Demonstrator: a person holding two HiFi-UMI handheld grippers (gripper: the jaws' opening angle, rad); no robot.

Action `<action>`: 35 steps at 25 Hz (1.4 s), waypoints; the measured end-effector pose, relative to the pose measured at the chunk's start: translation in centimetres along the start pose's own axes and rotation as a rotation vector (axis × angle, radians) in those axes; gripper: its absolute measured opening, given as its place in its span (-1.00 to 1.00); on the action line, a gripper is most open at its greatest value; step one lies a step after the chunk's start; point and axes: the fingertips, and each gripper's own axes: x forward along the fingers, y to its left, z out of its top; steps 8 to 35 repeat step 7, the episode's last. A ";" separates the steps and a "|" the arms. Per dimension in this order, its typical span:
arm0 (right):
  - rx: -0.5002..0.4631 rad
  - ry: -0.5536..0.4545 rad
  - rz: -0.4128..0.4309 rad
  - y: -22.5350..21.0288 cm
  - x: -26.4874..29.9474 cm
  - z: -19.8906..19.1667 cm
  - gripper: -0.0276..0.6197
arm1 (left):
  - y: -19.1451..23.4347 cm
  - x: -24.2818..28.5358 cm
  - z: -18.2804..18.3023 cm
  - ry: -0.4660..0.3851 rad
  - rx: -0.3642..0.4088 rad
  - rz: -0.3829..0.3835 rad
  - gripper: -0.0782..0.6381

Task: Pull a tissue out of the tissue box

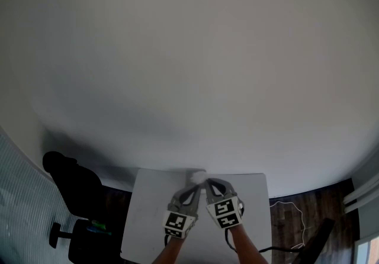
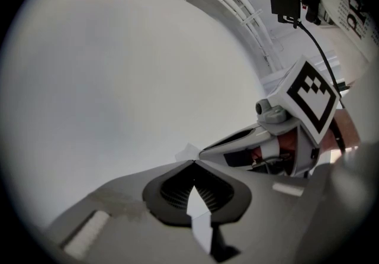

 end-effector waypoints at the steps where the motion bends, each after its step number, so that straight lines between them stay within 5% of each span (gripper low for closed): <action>1: -0.002 0.002 0.000 0.0 0.1 -0.1 -0.89 | 0.0 0.0 -0.1 0.000 -0.001 0.000 -0.80; 35: -0.040 -0.003 0.033 -1.4 1.8 0.1 -0.89 | 1.0 1.9 -0.2 -0.010 -0.004 0.032 -0.80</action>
